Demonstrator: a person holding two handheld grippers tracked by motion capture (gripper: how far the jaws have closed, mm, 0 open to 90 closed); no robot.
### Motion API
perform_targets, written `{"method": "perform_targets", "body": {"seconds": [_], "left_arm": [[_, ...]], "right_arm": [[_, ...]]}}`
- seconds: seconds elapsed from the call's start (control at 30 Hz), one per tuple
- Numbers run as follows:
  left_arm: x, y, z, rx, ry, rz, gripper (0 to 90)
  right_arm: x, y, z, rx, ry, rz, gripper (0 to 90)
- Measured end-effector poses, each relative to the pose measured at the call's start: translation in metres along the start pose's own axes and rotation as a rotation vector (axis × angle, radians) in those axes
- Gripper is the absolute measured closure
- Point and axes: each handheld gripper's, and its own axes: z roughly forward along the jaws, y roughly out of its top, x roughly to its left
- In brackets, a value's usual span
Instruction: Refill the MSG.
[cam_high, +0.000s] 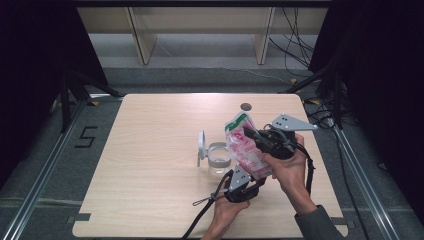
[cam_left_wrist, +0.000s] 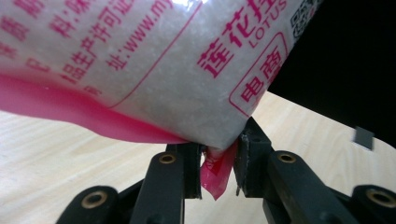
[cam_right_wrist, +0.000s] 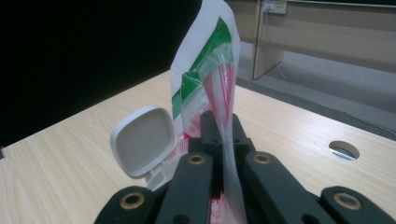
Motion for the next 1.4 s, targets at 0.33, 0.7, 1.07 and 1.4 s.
{"method": "perform_targets", "body": {"seconds": [0.33, 0.7, 1.07, 1.4], "left_arm": [[0.006, 0.002, 0.003, -0.041, 0.002, -0.031, 73.9], [0.013, 0.007, 0.004, -0.08, -0.029, -0.045, 74.1], [0.015, 0.008, 0.009, -0.096, -0.053, -0.059, 74.2], [0.014, 0.008, 0.007, -0.097, -0.058, -0.059, 74.5]], "right_arm": [[0.004, 0.004, 0.015, -0.001, 0.009, 0.015, 90.0], [0.01, 0.011, 0.027, -0.001, 0.014, -0.008, 90.0], [0.01, 0.012, 0.035, 0.006, -0.003, -0.014, 90.0], [0.015, 0.011, 0.049, 0.055, 0.006, -0.057, 90.0]]}}
